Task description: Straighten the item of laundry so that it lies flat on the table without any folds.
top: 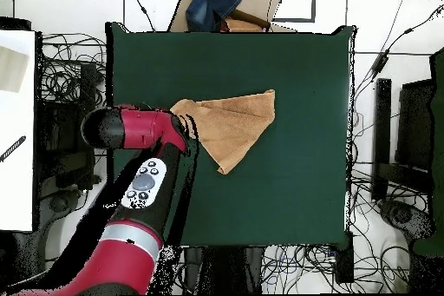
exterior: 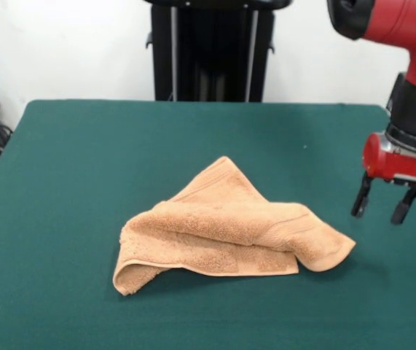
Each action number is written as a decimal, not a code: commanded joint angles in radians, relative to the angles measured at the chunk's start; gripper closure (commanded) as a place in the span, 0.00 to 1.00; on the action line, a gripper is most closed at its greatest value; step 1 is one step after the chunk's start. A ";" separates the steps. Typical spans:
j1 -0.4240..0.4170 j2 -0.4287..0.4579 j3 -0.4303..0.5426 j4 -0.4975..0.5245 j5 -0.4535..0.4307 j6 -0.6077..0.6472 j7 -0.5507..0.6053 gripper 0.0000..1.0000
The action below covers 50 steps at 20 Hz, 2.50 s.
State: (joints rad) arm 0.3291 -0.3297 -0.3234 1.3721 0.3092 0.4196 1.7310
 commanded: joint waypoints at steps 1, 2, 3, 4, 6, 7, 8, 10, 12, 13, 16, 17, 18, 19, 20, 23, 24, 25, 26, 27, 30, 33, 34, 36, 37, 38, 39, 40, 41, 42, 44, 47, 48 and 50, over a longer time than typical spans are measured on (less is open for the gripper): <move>0.000 0.046 0.044 0.039 0.030 0.069 0.249 0.00; 0.001 0.057 0.049 0.036 0.033 0.057 0.253 0.00; 0.000 0.067 0.054 0.032 0.035 0.049 0.254 0.00; 0.001 0.077 0.056 0.028 0.036 0.039 0.256 0.00; -0.009 0.094 0.070 0.024 0.036 0.015 0.247 0.00; -0.015 0.101 0.077 0.023 0.035 0.003 0.242 0.00; -0.020 0.104 0.081 0.021 0.033 -0.003 0.236 0.00; -0.028 0.109 0.087 0.021 0.029 -0.009 0.224 0.00; -0.032 0.113 0.089 0.019 0.027 -0.012 0.219 0.00; -0.032 0.114 0.089 0.020 0.027 -0.014 0.220 0.00; -0.029 0.116 0.085 0.016 0.029 -0.004 0.222 0.00; -0.026 0.114 0.085 0.023 0.029 -0.009 0.225 0.00; -0.026 0.113 0.086 0.023 0.029 -0.004 0.223 0.00; -0.025 0.110 0.086 0.027 0.030 -0.008 0.226 0.00; -0.024 0.109 0.085 0.028 0.030 -0.011 0.227 0.00; -0.019 0.106 0.079 0.031 0.030 -0.019 0.231 0.00; -0.018 0.103 0.078 0.031 0.031 -0.007 0.231 0.00; -0.016 0.101 0.076 0.030 0.031 0.006 0.232 0.00; -0.015 0.099 0.075 0.029 0.033 0.017 0.233 0.00; -0.012 0.096 0.072 0.030 0.033 0.025 0.235 0.00; -0.005 0.083 0.064 0.033 0.035 0.045 0.242 0.00; -0.001 0.070 0.054 0.036 0.034 0.058 0.244 0.00; -0.002 0.068 0.055 0.037 0.033 0.063 0.241 0.00; -0.001 0.066 0.054 0.036 0.032 0.065 0.241 0.00; -0.003 0.070 0.055 0.033 0.033 0.059 0.241 0.00; -0.005 0.079 0.058 0.029 0.033 0.053 0.241 0.00; -0.005 0.085 0.058 0.024 0.033 0.049 0.241 0.00; -0.009 0.092 0.062 0.021 0.033 0.043 0.239 0.00; -0.012 0.098 0.066 0.017 0.033 0.036 0.237 0.00; -0.014 0.103 0.070 0.015 0.034 0.032 0.235 0.00; -0.016 0.111 0.072 0.011 0.035 0.021 0.236 0.00; -0.017 0.123 0.074 0.003 0.035 0.017 0.235 0.00; -0.017 0.126 0.075 -0.001 0.035 0.018 0.234 0.00; -0.019 0.133 0.075 -0.010 0.037 0.018 0.235 0.00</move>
State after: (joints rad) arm 0.3199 -0.2626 -0.3238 1.3630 0.3092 0.4196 1.7310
